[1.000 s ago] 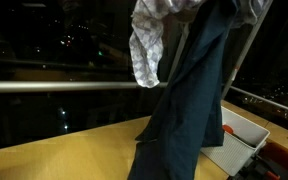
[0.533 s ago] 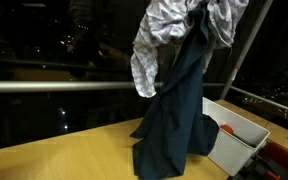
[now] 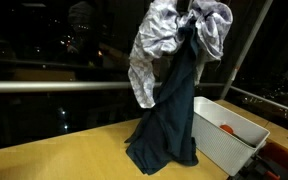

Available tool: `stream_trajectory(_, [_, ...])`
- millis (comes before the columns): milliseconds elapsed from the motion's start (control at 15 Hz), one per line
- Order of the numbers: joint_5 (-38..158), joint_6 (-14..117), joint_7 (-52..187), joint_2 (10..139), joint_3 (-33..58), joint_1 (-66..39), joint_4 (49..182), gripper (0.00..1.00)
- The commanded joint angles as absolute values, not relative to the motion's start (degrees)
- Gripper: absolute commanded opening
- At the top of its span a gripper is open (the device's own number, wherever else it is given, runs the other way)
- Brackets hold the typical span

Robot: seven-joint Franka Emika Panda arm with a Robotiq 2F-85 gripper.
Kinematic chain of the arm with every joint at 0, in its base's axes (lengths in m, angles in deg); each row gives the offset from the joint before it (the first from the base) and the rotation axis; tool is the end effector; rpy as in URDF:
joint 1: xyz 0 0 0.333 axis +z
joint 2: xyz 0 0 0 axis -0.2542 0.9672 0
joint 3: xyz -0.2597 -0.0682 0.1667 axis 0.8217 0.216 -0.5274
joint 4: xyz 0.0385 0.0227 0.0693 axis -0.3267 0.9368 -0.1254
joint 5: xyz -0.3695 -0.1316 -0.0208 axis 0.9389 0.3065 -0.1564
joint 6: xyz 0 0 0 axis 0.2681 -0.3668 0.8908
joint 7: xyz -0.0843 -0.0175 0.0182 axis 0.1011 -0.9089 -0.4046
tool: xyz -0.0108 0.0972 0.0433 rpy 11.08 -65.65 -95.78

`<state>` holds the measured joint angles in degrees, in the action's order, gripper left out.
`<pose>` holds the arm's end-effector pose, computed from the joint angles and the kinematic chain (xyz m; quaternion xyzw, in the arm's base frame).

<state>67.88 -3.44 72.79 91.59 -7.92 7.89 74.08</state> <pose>0.5916 0.3626 0.5655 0.9506 0.3084 -0.0272 0.0242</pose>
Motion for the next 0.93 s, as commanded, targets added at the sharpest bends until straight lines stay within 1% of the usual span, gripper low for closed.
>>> stream_trajectory(0, [66.9, -6.43, 73.64, 95.83, -6.18, 12.82, 67.76, 0.0])
stream_trajectory(200, [66.53, -6.81, 74.4, 97.61, -5.22, 13.78, 66.01, 0.0])
stream_trajectory(267, [67.01, -6.23, 74.27, 97.27, -6.6, 12.0, 67.36, 0.0])
stream_trajectory(867, [61.78, -3.87, 77.34, 96.54, -6.87, -0.56, 73.48, 0.0])
